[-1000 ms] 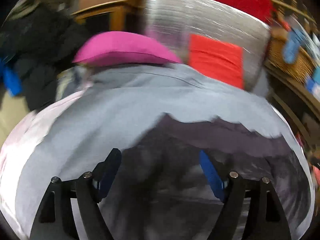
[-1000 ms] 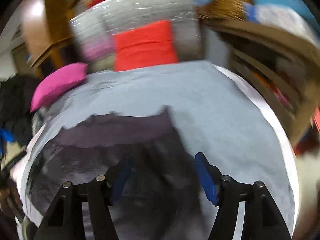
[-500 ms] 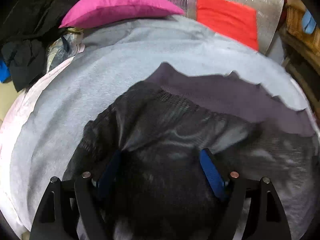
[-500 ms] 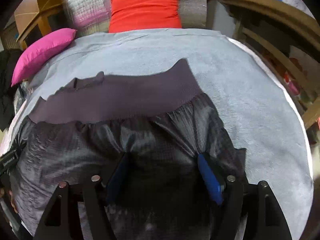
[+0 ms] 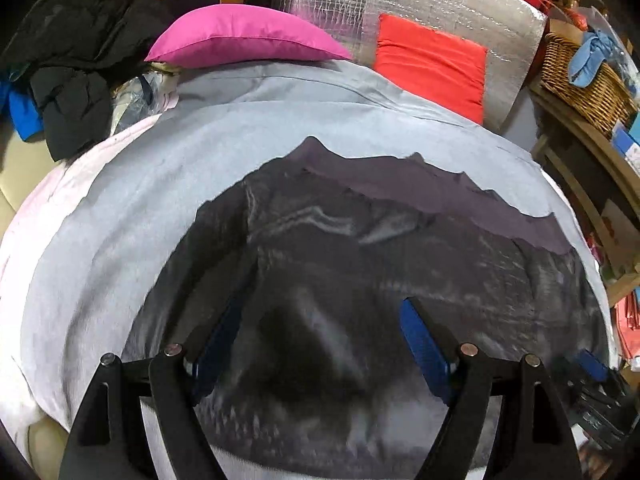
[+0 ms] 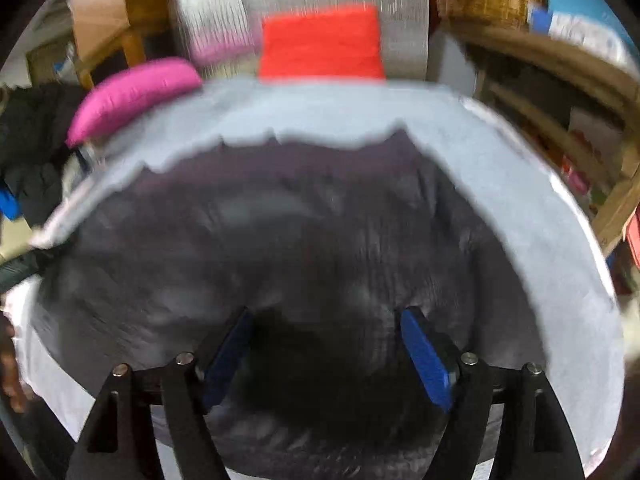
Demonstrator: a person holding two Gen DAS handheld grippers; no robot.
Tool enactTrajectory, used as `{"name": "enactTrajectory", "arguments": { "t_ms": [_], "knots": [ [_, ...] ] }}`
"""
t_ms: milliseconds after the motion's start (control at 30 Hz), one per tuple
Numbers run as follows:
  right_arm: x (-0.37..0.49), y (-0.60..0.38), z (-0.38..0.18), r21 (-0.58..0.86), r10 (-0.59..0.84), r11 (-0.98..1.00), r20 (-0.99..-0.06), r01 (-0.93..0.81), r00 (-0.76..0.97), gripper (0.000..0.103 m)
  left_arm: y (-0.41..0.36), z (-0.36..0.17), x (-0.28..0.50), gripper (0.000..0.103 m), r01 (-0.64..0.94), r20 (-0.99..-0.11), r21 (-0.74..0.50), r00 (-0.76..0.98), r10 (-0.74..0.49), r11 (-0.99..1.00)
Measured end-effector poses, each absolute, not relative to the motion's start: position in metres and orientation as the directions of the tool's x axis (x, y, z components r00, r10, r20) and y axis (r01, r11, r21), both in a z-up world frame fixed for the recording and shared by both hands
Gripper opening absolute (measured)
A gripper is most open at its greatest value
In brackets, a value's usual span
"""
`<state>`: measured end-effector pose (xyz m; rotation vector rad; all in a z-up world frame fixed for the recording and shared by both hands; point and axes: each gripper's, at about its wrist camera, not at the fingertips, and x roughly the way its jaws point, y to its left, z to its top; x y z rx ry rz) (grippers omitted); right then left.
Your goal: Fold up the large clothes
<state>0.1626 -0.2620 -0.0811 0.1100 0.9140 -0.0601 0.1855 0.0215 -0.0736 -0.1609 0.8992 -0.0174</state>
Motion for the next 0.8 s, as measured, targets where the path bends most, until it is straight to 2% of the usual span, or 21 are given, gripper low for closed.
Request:
{"name": "enactTrajectory", "arguments": {
  "t_ms": [100,267,433,467,667,733,800],
  "knots": [
    [0.157,-0.263,-0.071,0.073,-0.008,0.991,-0.797,0.110,0.603,0.081,0.020,-0.061,0.168,0.082,-0.037,-0.755,-0.148,0.650,-0.089,0.988],
    [0.126,-0.258,-0.030,0.125,0.017,0.986,-0.726,0.108,0.688,0.081,0.014,-0.038,0.141,0.083,0.003,-0.718,-0.151,0.687,-0.111,0.989],
    [0.082,-0.245,-0.016,0.169,0.053,0.982,-0.687,0.089,0.725,0.081,0.007,-0.018,0.109,0.090,0.033,-0.662,-0.124,0.741,-0.107,0.992],
    [0.074,-0.242,-0.015,0.172,0.055,0.981,-0.685,0.088,0.727,0.081,0.004,-0.017,0.104,0.093,0.039,-0.660,-0.119,0.744,-0.108,0.992],
    [0.043,-0.217,-0.009,0.143,0.049,0.988,-0.669,0.064,0.742,0.082,-0.004,-0.016,0.085,0.093,0.045,-0.681,-0.098,0.725,-0.100,0.994],
    [0.039,-0.210,-0.006,0.112,0.034,0.992,-0.667,0.055,0.745,0.091,-0.006,-0.014,0.079,0.094,0.048,-0.674,-0.085,0.733,-0.093,0.995],
    [0.037,-0.204,-0.006,0.082,0.022,0.996,-0.665,0.044,0.747,0.093,-0.007,-0.012,0.075,0.098,0.051,-0.674,-0.087,0.733,-0.097,0.995]
  ]
}}
